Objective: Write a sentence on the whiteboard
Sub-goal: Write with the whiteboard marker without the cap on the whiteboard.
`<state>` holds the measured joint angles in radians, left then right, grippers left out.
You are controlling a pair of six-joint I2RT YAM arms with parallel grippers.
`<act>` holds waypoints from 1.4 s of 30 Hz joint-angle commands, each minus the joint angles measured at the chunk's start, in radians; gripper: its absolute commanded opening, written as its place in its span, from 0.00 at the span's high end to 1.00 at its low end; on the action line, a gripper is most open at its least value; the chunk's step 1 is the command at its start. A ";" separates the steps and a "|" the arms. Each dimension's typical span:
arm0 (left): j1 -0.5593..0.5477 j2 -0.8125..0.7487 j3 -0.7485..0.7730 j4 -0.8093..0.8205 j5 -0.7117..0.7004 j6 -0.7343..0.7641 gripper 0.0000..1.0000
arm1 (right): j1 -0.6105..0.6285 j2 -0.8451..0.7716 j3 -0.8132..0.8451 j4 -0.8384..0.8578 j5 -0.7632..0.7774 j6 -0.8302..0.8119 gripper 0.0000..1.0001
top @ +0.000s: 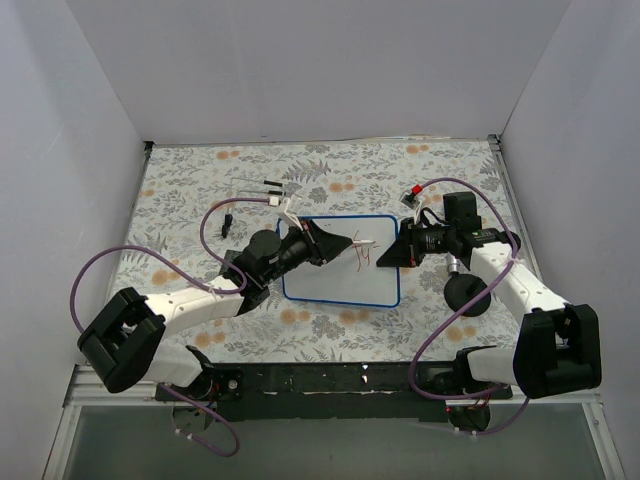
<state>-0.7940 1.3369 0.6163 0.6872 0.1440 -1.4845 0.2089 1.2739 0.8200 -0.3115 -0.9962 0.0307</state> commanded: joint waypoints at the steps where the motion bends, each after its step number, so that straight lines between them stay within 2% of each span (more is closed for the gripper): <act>1: -0.002 -0.001 0.031 -0.005 -0.020 0.021 1.00 | -0.005 -0.039 0.004 0.058 -0.051 -0.002 0.99; 42: -0.002 0.018 0.065 -0.158 0.089 0.015 1.00 | -0.009 -0.041 0.002 0.060 -0.051 0.005 0.99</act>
<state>-0.7944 1.3483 0.6525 0.5743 0.2188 -1.4849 0.2020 1.2701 0.8185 -0.3111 -0.9905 0.0315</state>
